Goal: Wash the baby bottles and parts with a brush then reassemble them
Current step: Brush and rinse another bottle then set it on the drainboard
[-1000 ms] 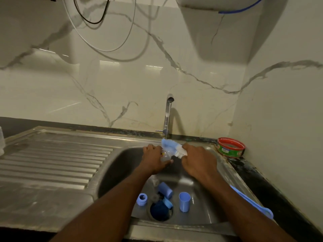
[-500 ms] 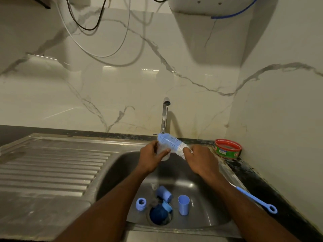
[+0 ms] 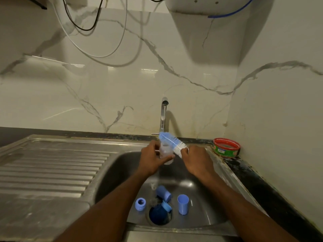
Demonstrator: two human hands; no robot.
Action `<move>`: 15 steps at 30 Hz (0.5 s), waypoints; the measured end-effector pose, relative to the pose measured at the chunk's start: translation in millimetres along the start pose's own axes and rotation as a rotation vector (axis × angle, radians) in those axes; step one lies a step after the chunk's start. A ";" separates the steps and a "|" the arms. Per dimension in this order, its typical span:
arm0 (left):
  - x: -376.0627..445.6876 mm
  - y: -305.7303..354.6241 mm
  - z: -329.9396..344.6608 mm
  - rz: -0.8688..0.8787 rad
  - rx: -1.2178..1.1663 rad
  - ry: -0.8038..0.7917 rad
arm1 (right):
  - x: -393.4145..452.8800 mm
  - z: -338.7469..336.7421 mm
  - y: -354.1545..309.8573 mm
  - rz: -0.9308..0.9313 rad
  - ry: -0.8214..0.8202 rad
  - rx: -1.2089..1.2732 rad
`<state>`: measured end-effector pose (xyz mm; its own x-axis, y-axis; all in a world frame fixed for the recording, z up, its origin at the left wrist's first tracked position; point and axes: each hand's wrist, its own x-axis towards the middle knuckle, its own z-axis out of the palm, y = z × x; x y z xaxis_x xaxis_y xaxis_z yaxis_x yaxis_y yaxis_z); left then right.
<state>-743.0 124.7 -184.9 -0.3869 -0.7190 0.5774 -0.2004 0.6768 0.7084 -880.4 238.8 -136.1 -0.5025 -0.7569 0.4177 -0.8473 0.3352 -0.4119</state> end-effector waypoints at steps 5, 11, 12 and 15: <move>-6.5 12.6 16.4 0.086 -0.045 -0.142 | 3.8 1.3 -9.7 0.034 0.035 -0.013; -0.2 -8.4 11.4 -0.171 0.032 -0.075 | -6.8 2.7 -5.5 -0.198 -0.072 -0.049; -0.2 -9.2 8.9 -0.178 0.044 -0.083 | -6.7 1.0 -5.3 -0.245 -0.063 -0.088; 0.4 -6.1 6.5 -0.202 0.116 -0.122 | 0.7 -5.1 -5.0 -0.285 -0.010 -0.216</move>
<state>-747.9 121.3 -191.7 -0.4329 -0.8217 0.3706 -0.3839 0.5400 0.7490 -877.4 239.5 -129.6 -0.2403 -0.8422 0.4827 -0.9704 0.2200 -0.0993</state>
